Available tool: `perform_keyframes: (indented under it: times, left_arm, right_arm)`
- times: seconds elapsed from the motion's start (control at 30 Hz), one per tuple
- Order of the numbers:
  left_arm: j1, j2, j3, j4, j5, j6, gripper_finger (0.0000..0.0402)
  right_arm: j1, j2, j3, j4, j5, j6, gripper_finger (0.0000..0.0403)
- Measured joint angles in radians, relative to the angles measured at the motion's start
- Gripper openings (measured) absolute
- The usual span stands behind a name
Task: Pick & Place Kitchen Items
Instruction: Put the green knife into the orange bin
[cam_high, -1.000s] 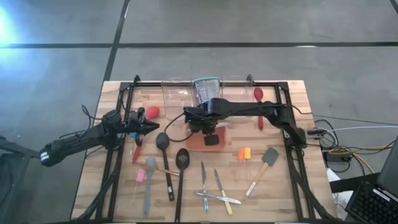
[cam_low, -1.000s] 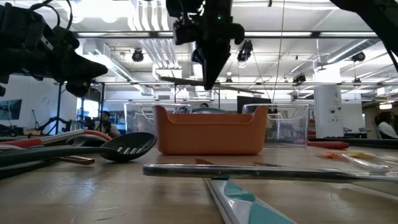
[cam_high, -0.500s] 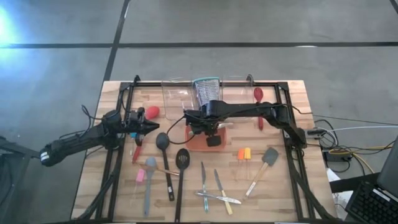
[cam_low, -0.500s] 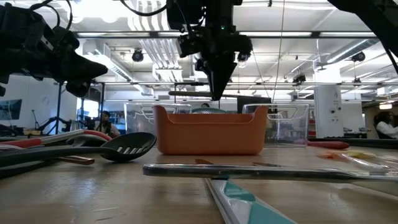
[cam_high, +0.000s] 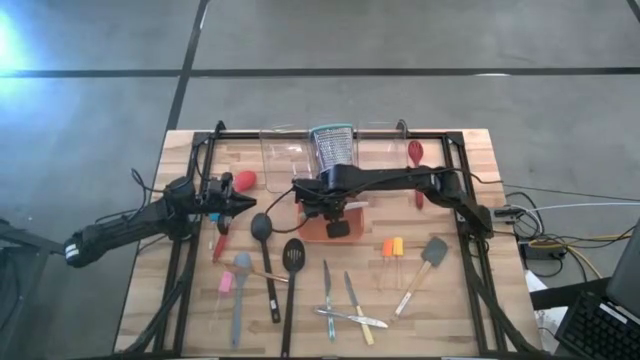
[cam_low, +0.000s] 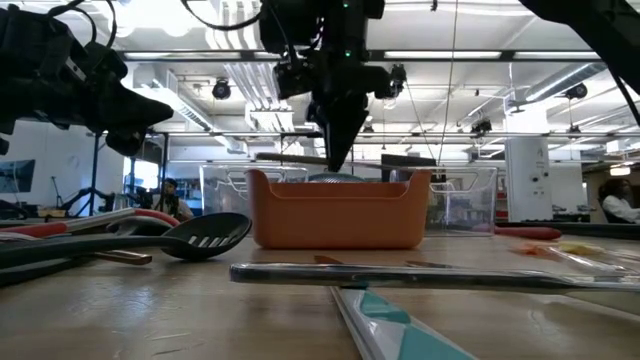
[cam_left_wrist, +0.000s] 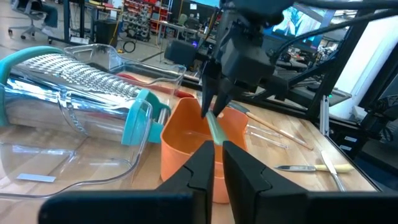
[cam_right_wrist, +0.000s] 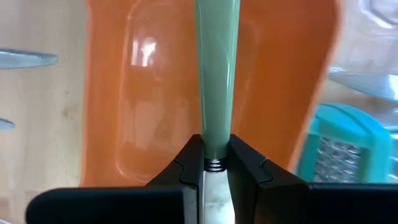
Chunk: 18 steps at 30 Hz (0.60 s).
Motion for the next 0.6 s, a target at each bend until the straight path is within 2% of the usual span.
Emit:
perform_keyframes:
  times: [0.6]
  left_arm:
    - [0.0, 0.0, 0.0, 0.0, 0.0, 0.0, 0.0038]
  right_arm:
    - [0.001, 0.107, -0.003, 0.004, -0.021, -0.015, 0.0034]
